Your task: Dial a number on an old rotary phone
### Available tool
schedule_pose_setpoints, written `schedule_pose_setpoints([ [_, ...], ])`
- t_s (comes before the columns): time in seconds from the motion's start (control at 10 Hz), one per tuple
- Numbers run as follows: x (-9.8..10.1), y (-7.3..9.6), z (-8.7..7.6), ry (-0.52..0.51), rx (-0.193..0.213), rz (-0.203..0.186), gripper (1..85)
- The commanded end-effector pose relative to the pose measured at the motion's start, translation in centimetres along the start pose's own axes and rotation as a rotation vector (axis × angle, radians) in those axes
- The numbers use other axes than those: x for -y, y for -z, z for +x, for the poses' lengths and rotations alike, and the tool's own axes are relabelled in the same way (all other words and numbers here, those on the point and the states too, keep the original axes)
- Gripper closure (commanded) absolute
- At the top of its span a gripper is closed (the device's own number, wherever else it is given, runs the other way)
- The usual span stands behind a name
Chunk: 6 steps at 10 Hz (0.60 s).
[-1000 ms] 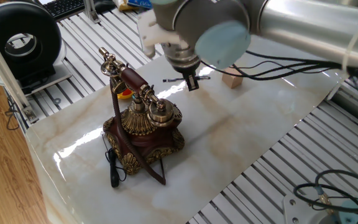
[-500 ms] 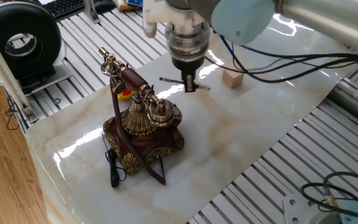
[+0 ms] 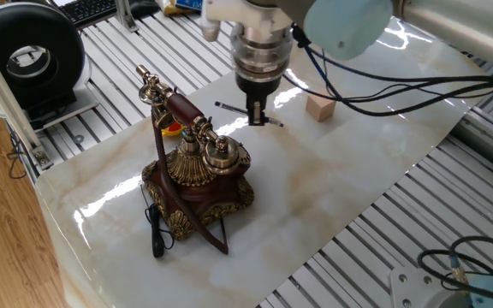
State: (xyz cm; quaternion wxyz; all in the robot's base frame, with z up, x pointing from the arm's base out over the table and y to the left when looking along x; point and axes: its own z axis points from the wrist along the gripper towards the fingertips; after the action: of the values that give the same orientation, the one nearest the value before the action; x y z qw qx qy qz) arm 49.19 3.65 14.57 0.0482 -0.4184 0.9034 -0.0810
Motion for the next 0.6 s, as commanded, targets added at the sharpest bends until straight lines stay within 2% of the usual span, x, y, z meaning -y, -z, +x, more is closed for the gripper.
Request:
schedule_pose_setpoints([
  [0.0,0.4,-0.8,0.8,0.026,0.027,0.014,84.3],
  [0.1,1.3,-1.3,0.3,0.03,0.019,0.042,84.3],
  [0.2,1.6,-1.5,-0.2,0.025,0.035,0.055,84.3],
  [0.3,1.8,-1.4,-1.1,0.033,0.071,0.063,84.3],
  [0.4,1.6,-1.3,-2.1,0.035,0.108,0.054,84.3],
  [0.5,1.4,-1.3,-2.2,0.034,0.114,0.047,84.3],
])
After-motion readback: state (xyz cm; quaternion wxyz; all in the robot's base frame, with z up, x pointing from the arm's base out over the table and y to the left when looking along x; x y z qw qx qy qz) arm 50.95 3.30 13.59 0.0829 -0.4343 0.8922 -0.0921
